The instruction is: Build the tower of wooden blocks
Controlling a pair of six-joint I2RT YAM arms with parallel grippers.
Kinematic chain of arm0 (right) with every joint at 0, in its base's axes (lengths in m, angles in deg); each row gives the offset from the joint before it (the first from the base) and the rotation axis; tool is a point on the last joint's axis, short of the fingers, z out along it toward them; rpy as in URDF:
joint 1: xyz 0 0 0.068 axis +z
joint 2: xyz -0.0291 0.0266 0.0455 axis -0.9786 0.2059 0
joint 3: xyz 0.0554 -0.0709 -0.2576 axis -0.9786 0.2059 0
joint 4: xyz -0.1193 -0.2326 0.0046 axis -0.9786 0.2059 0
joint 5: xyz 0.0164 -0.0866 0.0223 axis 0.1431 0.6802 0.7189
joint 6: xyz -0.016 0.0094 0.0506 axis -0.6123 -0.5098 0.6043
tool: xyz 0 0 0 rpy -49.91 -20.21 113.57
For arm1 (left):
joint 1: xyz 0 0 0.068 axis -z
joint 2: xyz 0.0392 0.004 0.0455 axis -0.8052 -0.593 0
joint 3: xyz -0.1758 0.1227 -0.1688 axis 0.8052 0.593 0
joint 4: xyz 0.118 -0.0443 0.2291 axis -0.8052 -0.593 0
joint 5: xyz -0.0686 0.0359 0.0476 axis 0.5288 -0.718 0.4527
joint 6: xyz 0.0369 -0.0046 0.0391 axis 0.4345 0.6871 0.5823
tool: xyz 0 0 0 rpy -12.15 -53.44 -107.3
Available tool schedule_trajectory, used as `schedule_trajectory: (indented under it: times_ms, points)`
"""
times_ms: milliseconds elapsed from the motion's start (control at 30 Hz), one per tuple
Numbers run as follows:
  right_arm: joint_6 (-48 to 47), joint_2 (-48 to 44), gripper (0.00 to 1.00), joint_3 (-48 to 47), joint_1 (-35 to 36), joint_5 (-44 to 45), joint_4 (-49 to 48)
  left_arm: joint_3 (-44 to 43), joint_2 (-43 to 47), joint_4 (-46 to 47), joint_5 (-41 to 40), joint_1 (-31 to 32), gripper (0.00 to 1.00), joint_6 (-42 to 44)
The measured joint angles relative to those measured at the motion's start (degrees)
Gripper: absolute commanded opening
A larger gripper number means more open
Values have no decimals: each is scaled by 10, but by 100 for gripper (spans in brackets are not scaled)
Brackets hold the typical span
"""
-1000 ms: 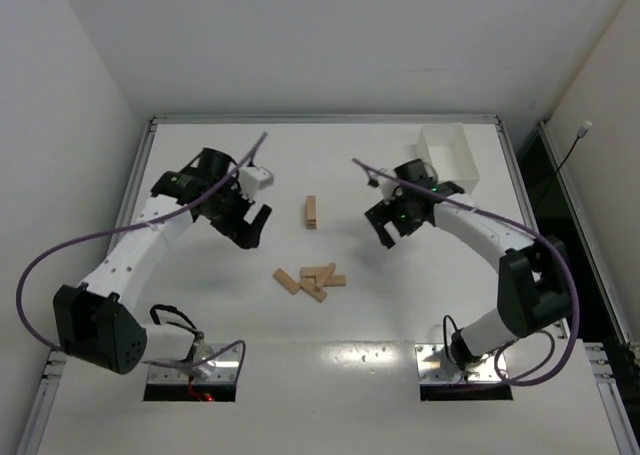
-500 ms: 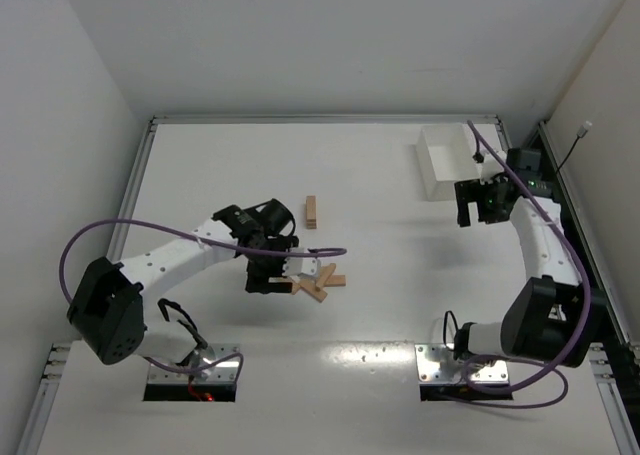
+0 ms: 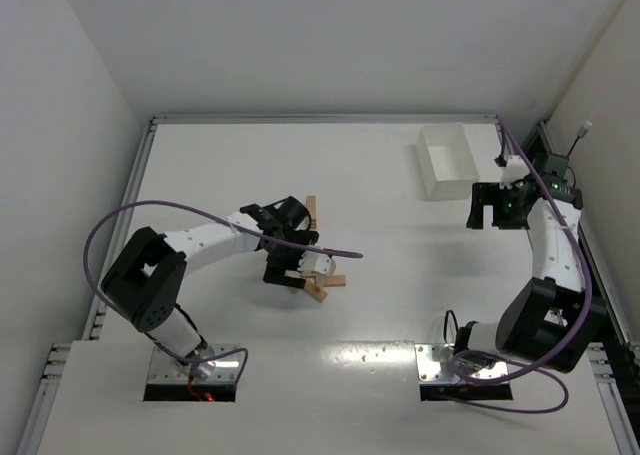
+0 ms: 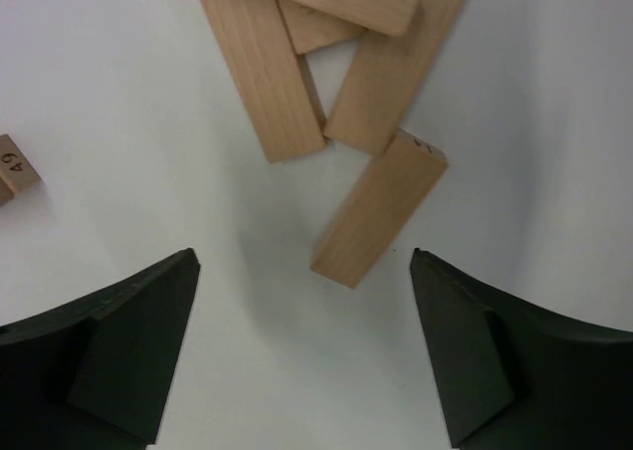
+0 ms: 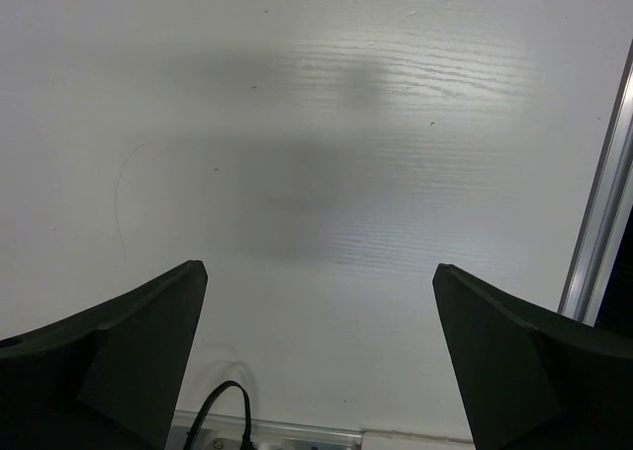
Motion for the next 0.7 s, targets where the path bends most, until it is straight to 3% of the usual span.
schedule_trajectory:
  times_ms: [33,133,467,700]
  points:
    - [0,0,96,0,-3,-3,1,-7,-9,4,0,0,90,2]
    - [0,-1,96,0,-11,-9,2,-24,-35,12,0,2,78,2]
    - [-1,-11,96,-3,-22,-18,15,-23,-52,12,8,12,74,18]
    - [-1,-11,96,-3,-22,-24,16,39,-9,11,14,41,66,20]
